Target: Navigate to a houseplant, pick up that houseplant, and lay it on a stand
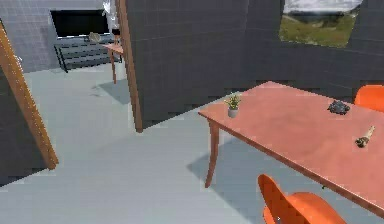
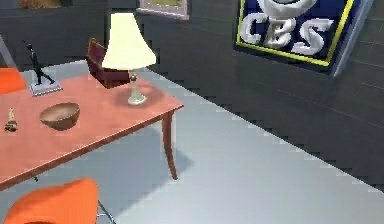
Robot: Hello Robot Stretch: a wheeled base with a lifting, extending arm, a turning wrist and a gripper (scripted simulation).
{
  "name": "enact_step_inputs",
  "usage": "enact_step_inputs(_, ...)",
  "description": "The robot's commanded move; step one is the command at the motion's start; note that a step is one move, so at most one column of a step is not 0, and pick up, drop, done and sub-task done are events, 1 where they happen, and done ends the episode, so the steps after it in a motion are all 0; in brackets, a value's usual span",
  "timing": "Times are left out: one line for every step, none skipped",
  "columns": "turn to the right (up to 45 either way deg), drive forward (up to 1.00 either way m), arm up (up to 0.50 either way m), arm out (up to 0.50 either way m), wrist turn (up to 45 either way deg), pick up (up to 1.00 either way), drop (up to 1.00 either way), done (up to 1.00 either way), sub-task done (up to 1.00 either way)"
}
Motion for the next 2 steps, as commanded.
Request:
enact_step_inputs(0.0,0.85,0.0,0.0,0.0,0.0,0.0,0.0,0.0)
enact_step_inputs(-45.0,0.0,0.0,0.0,0.0,0.0,0.0,0.0,0.0)
